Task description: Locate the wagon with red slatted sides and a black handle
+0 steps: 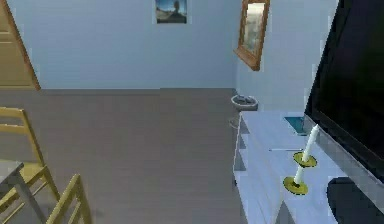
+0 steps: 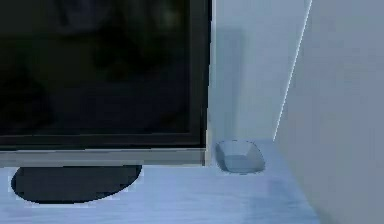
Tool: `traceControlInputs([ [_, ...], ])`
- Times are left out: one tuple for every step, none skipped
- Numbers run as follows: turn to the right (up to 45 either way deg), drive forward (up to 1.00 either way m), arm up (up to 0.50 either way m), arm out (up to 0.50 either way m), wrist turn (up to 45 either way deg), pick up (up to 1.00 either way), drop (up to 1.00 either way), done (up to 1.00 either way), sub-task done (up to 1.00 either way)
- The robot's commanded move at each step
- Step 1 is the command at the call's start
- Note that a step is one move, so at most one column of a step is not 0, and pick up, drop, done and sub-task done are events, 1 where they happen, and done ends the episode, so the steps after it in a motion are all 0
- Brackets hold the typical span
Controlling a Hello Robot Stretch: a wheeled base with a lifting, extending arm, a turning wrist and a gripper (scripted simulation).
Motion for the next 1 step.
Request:
traceControlInputs([
  [0.0, 0.75, 0.0, 0.0, 0.0, 0.0, 0.0, 0.0, 0.0],
])
